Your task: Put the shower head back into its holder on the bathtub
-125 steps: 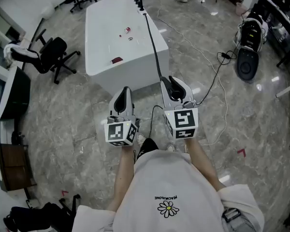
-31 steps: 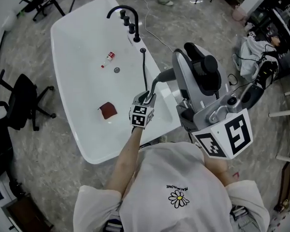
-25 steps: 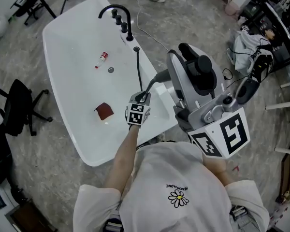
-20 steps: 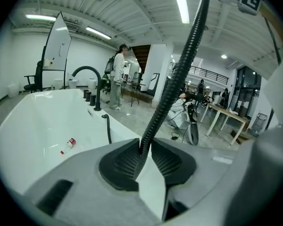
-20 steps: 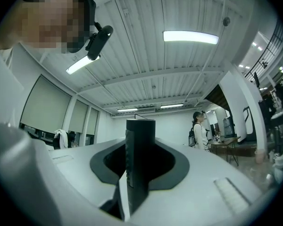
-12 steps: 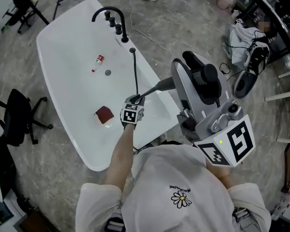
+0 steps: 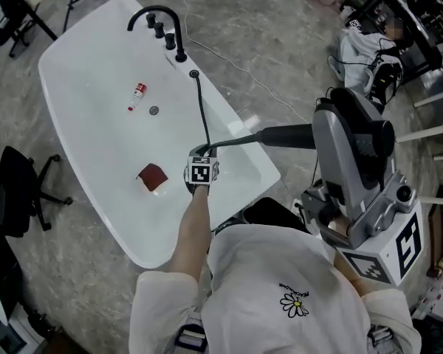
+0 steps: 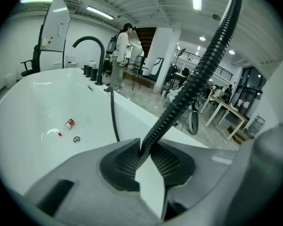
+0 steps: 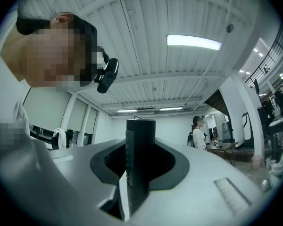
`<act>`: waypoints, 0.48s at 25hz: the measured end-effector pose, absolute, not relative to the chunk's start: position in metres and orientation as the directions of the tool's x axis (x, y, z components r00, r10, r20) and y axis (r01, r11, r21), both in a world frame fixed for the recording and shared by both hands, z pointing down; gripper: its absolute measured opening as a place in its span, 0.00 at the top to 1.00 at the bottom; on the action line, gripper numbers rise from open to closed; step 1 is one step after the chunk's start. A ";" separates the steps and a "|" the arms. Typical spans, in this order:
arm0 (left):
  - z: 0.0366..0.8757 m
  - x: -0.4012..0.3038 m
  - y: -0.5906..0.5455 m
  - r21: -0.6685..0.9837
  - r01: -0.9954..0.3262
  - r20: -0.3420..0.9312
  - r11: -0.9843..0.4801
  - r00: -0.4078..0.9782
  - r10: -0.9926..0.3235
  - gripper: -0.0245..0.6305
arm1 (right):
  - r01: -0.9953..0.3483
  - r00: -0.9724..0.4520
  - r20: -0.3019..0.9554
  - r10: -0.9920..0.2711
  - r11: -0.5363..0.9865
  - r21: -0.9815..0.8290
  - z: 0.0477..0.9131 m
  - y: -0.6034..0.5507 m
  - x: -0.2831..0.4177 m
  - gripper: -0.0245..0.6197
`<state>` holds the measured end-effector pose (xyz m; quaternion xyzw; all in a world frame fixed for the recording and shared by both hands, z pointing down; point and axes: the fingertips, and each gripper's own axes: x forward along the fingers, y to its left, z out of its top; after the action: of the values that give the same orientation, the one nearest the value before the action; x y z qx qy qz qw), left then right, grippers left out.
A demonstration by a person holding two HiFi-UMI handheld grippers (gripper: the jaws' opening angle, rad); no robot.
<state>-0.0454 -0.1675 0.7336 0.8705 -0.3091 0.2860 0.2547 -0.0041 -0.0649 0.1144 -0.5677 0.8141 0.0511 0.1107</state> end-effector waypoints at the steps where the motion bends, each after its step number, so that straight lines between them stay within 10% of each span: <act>1: 0.732 -0.044 -0.171 0.271 -0.696 0.653 -0.665 0.641 -0.405 0.87 | -0.936 -0.333 -0.233 -0.914 0.350 -0.034 0.116 -0.069 -0.004 0.81; 12: 0.614 -0.035 -0.302 0.164 -0.827 0.423 -0.538 0.552 -0.719 0.87 | -0.913 -0.400 -0.134 -0.907 0.407 -0.025 0.178 -0.152 0.040 0.81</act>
<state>-0.0348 -0.3017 0.6139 0.8633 -0.4475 0.1543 0.1750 0.0405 -0.1522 0.1775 -0.5441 0.8362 0.0263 0.0631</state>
